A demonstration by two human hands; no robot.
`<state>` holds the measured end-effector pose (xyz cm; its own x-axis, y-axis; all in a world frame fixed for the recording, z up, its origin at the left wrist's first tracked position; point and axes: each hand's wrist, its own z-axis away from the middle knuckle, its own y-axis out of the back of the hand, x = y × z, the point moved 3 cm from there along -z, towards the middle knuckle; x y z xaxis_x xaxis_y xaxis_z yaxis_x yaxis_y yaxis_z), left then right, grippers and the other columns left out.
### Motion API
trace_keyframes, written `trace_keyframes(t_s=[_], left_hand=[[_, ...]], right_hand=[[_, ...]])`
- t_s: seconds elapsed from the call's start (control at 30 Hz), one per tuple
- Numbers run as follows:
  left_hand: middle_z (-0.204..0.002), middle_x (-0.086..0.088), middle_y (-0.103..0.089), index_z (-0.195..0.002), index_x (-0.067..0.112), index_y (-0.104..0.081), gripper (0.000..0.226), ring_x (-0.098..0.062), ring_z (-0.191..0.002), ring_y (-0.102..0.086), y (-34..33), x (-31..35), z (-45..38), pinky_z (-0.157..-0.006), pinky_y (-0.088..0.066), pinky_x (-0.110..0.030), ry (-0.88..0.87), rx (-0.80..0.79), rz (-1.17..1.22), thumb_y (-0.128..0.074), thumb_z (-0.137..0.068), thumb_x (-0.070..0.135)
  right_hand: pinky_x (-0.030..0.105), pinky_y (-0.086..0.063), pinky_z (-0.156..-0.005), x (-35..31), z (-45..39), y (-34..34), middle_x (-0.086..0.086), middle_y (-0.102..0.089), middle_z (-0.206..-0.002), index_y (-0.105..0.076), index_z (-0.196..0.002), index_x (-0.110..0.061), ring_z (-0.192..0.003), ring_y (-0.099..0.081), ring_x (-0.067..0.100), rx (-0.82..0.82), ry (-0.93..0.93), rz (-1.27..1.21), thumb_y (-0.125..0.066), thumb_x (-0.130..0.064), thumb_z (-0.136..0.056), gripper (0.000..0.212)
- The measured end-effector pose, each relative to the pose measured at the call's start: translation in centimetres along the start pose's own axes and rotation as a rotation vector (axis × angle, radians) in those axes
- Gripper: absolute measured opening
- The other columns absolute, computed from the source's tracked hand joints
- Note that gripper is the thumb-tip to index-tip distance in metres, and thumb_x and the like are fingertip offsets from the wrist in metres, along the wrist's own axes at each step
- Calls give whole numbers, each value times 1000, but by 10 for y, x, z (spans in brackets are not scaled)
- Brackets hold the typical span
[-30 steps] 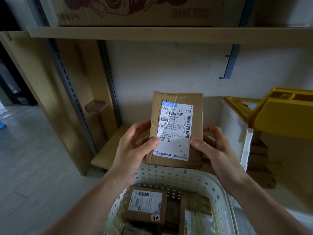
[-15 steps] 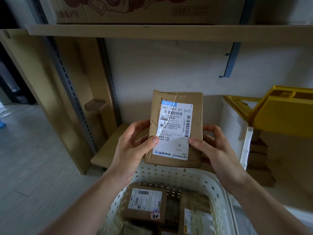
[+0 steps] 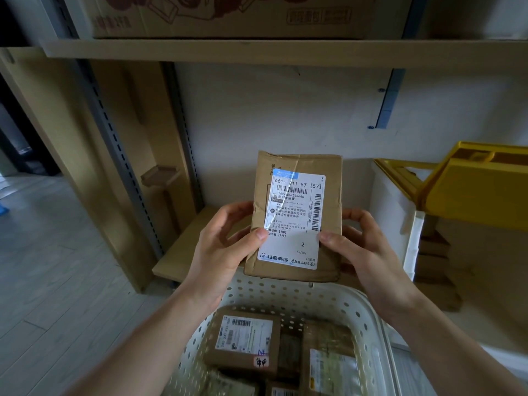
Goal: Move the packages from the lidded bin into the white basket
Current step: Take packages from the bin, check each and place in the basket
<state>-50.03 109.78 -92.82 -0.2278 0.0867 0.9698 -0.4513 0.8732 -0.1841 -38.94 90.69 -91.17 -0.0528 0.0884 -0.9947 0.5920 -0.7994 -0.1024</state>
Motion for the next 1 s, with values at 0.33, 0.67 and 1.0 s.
trace_keyframes(t_s=[0.33,0.67,1.0], left_hand=[[-113,1,-76,-116,17,-59,41,-18,-106,-73,-1,0,0,-78,-61,-31,8,43,-69,-75,-81,27],[-105,3,-78,-117,15,-56,53,-18,-108,-72,8,-29,20,-101,-53,-51,270,10,-252,-71,-75,45],[-113,-3,-77,-122,25,-57,28,-25,-108,-73,26,-55,30,-94,-57,-51,545,-78,-280,-67,-96,21]], right_hand=[[30,-62,-69,0,-1,3,8,-73,-114,-49,-124,-22,-95,-76,22,-7,4,30,-76,-33,-69,62],[19,-58,-63,39,4,15,-1,-76,-107,-50,-122,-22,-89,-75,8,-87,-168,244,-75,-19,-88,42],[59,-61,-78,98,15,10,7,-75,-111,-53,-124,-33,-100,-74,29,-205,-524,257,-68,-26,-95,34]])
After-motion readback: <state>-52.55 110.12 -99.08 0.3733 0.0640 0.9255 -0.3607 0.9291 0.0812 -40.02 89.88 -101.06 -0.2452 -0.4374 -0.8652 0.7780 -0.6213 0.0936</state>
